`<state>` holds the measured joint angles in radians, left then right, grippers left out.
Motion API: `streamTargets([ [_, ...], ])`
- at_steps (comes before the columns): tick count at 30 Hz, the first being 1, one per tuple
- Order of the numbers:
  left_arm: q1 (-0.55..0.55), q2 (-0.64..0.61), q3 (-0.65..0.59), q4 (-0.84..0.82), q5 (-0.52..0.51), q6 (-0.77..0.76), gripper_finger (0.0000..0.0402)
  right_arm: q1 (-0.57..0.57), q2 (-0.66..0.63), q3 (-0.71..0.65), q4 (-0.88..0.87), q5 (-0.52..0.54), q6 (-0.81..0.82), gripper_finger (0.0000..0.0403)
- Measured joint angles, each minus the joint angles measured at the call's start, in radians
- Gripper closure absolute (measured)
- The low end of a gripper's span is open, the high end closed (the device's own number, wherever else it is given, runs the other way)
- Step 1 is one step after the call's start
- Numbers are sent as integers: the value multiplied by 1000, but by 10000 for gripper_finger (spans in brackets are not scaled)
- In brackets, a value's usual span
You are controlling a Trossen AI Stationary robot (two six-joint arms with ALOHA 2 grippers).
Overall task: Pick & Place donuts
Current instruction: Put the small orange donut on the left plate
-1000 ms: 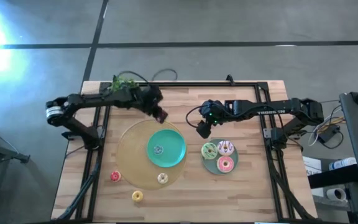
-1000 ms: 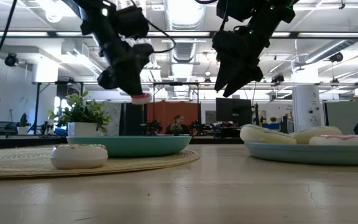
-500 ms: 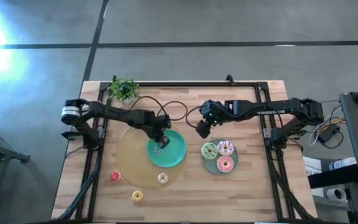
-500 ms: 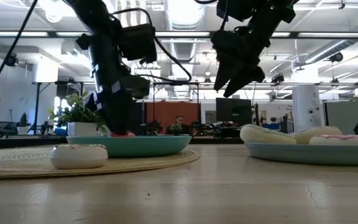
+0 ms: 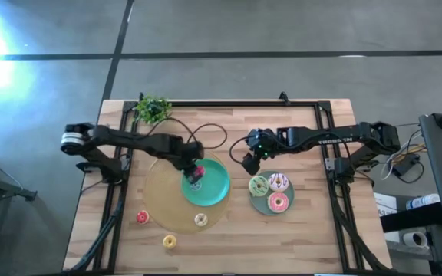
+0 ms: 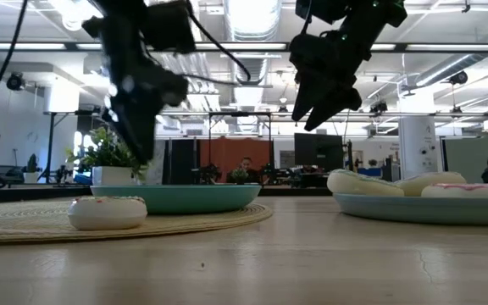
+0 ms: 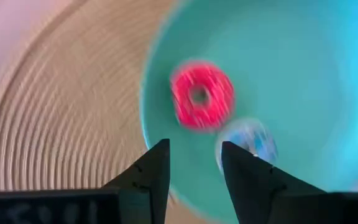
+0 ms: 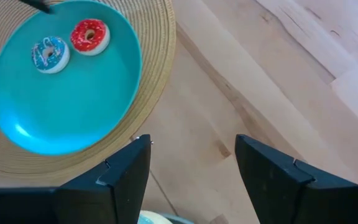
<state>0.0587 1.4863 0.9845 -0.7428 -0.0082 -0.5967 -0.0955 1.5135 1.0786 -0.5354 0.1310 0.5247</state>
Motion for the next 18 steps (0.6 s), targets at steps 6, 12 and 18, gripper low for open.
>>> streamTargets([
  [6, -191, -126, -77, -40, 14, -17, 282, 0, 0, 0, 0, 0, -1, 177],
  [12, -399, -181, -180, -86, 27, -302, 282, 0, 0, -2, 19, 0, -3, 177],
  [18, -552, -186, -257, -151, 156, -622, 282, 0, 0, -2, 77, 0, 0, 177],
])
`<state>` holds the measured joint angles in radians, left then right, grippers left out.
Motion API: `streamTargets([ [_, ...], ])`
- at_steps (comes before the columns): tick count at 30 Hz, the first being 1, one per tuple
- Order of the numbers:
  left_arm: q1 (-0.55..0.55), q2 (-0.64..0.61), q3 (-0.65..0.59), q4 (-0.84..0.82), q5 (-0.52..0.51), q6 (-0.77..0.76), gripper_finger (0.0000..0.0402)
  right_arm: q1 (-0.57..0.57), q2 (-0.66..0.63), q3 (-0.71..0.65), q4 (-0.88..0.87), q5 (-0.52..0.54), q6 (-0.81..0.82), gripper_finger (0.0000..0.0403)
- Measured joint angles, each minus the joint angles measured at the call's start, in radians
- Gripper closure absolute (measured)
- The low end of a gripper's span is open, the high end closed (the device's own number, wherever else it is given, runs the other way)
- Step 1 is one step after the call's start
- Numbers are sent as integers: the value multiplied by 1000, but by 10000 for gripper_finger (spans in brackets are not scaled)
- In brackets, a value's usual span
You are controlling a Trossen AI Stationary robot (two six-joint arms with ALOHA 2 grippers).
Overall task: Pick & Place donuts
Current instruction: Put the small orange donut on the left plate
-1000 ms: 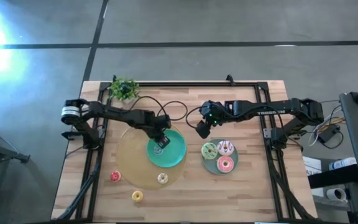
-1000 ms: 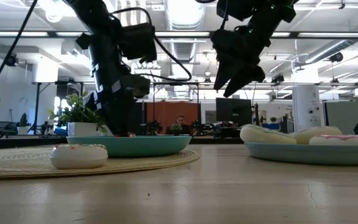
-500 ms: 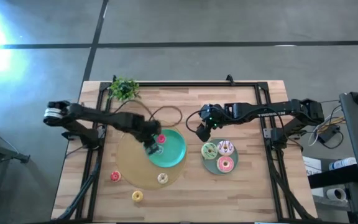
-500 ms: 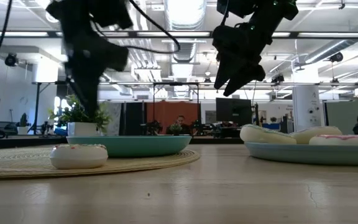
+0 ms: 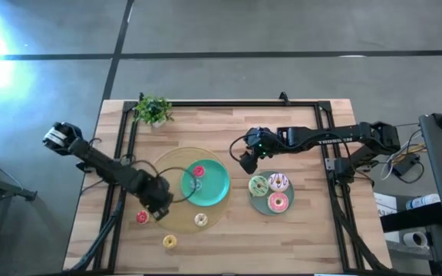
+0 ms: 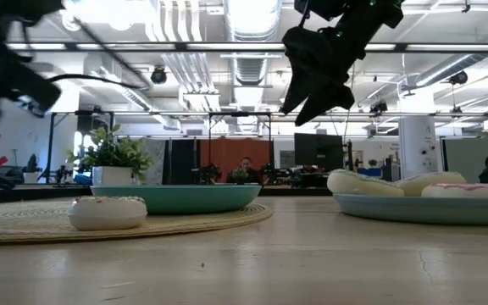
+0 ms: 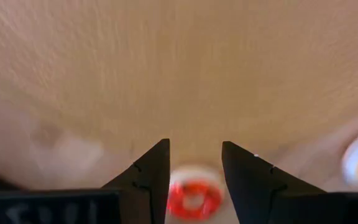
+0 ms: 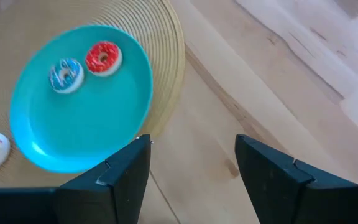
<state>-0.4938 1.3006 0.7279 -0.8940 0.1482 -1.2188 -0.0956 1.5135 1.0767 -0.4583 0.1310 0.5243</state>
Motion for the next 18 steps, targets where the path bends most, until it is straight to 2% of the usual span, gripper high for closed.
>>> streamTargets([
  [5, -71, 2, -30, -5, 79, -225, 282, 0, 0, 0, 28, 0, 23, 177],
  [9, -102, 2, -13, -10, 37, -324, 282, 0, 0, 0, 29, 0, 45, 177],
  [18, -190, 4, -28, -30, 19, -328, 282, 0, 0, 0, 30, 0, 53, 177],
])
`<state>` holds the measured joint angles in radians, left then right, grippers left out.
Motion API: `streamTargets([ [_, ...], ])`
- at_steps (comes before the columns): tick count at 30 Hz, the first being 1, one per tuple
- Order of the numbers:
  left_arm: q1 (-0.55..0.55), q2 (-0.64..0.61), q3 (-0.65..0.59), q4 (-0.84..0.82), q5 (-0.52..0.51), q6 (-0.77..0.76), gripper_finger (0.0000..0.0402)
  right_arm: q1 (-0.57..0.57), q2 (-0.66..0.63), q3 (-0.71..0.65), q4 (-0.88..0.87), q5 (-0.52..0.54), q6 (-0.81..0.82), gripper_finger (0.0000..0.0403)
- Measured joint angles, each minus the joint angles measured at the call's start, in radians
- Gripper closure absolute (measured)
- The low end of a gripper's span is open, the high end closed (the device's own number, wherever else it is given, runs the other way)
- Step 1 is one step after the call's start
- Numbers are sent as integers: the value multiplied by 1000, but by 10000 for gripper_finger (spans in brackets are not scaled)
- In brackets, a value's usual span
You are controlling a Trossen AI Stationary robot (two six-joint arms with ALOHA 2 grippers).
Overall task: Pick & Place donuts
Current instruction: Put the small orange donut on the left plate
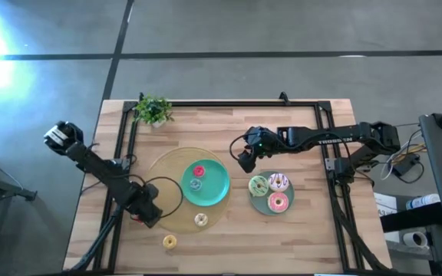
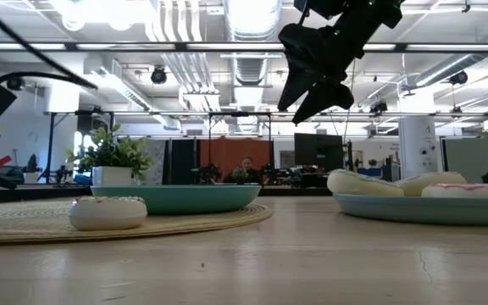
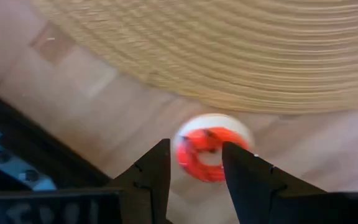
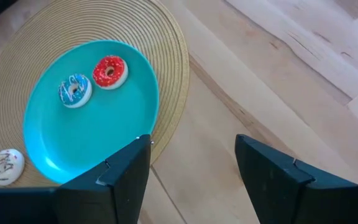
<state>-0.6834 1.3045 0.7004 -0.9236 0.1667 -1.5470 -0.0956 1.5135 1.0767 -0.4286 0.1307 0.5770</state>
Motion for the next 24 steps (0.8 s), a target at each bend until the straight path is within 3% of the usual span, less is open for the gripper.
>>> streamTargets([
  [6, -17, 0, -42, 5, 3, -70, 282, 0, 0, 0, 1, 0, 0, 177],
  [24, -29, -2, -19, 91, 23, 5, 282, 0, 43, 0, 7, -1, 0, 177],
])
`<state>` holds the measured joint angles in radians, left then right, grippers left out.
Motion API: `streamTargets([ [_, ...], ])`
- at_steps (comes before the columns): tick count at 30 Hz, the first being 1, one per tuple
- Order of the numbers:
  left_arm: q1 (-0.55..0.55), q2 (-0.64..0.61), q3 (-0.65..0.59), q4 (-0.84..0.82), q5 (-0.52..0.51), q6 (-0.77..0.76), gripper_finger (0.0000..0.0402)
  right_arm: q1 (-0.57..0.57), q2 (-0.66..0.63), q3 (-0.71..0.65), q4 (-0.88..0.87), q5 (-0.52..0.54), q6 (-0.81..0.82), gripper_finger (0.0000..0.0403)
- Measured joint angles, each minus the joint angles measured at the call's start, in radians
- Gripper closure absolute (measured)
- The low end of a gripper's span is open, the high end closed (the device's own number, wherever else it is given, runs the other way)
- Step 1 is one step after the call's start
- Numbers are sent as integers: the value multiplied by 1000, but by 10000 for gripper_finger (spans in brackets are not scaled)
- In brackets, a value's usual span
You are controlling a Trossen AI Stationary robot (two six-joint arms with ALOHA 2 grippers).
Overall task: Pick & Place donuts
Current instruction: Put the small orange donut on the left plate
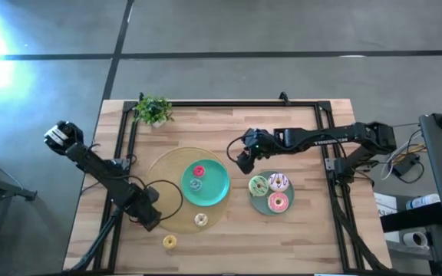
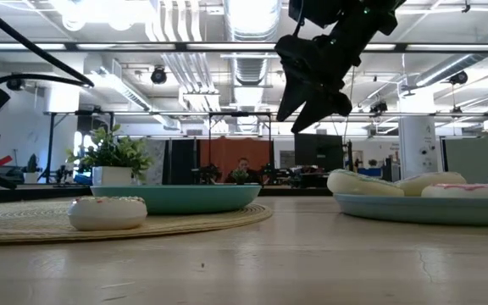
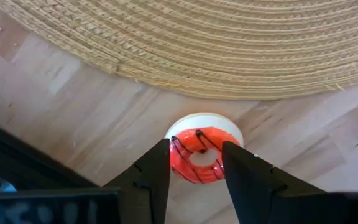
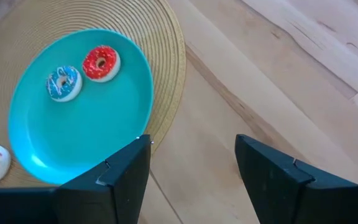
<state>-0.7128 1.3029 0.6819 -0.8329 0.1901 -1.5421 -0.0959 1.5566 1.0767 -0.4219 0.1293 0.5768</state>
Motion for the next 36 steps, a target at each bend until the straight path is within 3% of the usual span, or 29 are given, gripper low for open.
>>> streamTargets([
  [8, -14, 0, -17, -6, 62, -2, 282, 0, 23, 0, 14, -10, 0, 177],
  [22, -23, -2, 4, 2, 80, 4, 282, 0, 29, 0, 18, -9, -1, 177],
  [30, -48, -2, 1, -82, 89, 3, 282, 0, 29, 0, 19, -9, -1, 177],
  [36, -50, -1, 0, 6, 79, 15, 282, 0, 29, 0, 20, -8, -1, 177],
])
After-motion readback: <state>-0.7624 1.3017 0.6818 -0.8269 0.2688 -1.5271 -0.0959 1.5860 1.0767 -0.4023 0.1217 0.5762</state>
